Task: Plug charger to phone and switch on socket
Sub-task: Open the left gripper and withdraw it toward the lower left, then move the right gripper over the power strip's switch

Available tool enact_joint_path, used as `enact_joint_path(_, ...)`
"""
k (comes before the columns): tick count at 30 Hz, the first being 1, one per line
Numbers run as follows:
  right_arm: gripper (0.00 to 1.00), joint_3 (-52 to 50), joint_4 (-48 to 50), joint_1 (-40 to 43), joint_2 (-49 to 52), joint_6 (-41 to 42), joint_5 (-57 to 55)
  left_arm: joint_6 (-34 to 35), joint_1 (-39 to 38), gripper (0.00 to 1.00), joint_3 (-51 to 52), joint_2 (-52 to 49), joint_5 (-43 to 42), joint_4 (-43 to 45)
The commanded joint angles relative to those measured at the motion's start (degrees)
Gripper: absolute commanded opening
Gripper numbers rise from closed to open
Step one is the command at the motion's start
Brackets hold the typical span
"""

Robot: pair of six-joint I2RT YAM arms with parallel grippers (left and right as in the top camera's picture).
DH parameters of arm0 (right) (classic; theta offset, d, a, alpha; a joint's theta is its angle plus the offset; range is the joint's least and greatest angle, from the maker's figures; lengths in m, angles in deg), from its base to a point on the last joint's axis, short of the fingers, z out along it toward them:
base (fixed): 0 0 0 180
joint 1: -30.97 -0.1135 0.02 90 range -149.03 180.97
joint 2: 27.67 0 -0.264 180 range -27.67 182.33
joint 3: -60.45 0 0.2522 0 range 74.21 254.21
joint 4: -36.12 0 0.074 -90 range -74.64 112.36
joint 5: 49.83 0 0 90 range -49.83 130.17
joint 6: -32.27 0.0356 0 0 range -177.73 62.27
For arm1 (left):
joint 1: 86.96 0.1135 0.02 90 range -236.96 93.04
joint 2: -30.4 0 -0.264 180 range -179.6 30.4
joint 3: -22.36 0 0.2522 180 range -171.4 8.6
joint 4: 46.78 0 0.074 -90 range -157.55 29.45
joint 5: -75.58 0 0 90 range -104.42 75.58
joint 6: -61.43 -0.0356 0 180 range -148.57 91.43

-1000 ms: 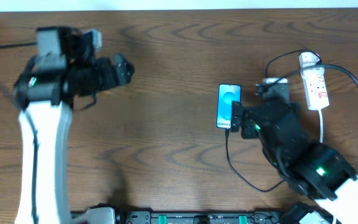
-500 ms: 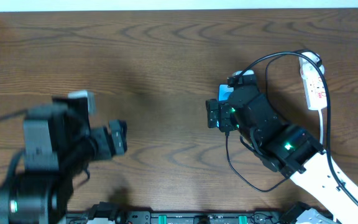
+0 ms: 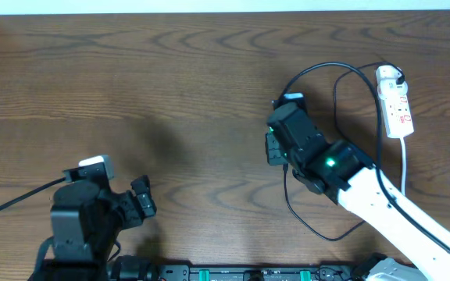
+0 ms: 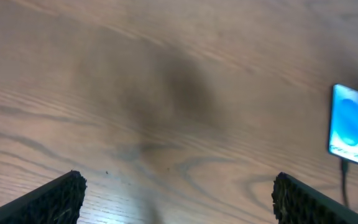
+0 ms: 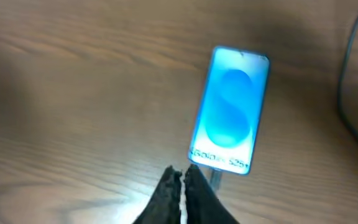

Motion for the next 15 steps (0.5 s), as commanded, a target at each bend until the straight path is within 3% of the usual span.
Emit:
enact_joint_path(1, 0.01, 0.3, -2.9, 3.1, 1.6, 3.3, -2.6, 0.5, -0.2, 0.96, 1.6, -0.5, 1.5, -0.1)
enact_joint_path(8, 0.01, 0.3, -9.9, 17.8, 2.0, 6.0, -3.1, 0.5, -0.2, 0.96, 1.9, -0.8, 1.5, -0.2)
enact_joint_path(15, 0.01, 0.3, -9.6, 34.4, 2.0, 6.0, -0.5, 0.5, -0.2, 0.96, 1.9, -0.7, 1.5, -0.3)
